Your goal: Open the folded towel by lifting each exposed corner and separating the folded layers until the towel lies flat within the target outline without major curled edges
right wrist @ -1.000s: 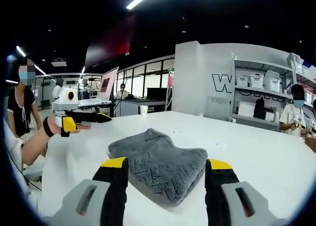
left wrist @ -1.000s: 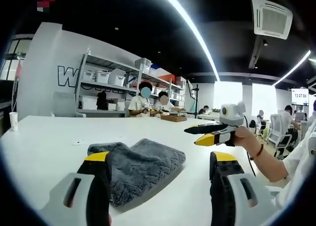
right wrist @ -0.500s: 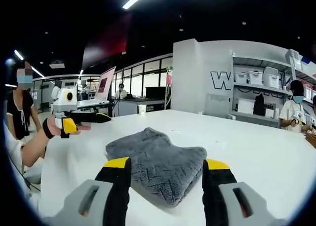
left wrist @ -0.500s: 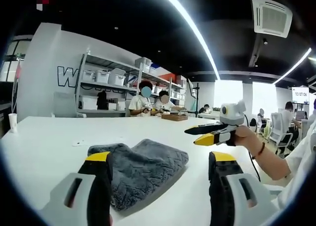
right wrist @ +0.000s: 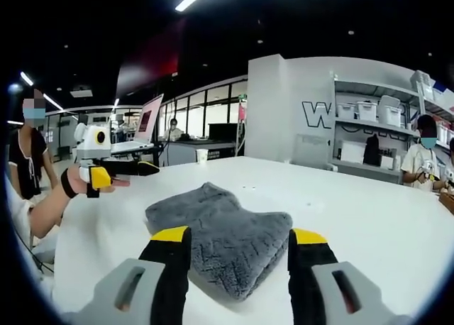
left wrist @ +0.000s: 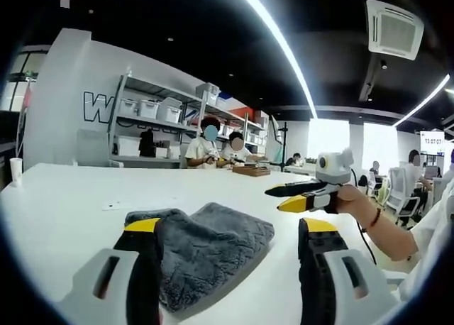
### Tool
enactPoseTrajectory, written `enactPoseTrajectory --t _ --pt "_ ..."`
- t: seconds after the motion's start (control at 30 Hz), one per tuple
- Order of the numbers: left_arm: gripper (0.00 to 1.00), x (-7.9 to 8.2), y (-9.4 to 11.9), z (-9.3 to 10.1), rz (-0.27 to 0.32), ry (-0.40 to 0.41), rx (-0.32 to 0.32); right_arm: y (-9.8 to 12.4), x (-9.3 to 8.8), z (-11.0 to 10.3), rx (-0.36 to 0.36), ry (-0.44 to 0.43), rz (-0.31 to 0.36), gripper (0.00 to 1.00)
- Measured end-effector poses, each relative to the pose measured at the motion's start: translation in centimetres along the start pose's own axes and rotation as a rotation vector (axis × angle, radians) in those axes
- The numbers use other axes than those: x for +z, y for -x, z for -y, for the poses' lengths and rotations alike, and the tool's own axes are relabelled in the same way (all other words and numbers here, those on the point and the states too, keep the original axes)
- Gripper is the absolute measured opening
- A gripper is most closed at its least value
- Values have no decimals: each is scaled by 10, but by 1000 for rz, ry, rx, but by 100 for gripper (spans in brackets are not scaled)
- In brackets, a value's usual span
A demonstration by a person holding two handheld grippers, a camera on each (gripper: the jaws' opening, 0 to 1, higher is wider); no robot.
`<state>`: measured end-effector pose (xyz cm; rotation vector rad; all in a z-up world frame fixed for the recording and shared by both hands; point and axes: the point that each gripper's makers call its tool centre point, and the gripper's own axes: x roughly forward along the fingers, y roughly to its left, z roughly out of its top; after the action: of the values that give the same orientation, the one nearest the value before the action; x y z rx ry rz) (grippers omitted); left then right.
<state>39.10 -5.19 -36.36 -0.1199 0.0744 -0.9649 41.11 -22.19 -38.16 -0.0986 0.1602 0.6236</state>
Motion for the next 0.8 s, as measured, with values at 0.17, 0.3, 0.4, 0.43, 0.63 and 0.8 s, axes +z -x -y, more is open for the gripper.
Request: enactPoseTrajectory --t 0.17,0.3,0.4,0.43,0.63,0.8 --pt "76 -2 -3 -2 0 17 0 0 1 10 -43 8 7 46" --pt "76 -5 -5 -3 -10 18 3 -1 0 11 -40 -12 2 49" --pt "76 -4 -6 -5 -2 21 11 -4 0 11 -40 -2 -5 49" --pt "76 -2 -7 -6 4 20 13 -4 0 11 -39 -2 -6 49" --pt "75 -5 -9 -11 -3 -2 27 -11 0 8 -26 -17 -7 49" --pt "74 -4 -11 -17 9 18 37 -16 -2 11 -23 -16 -18 49"
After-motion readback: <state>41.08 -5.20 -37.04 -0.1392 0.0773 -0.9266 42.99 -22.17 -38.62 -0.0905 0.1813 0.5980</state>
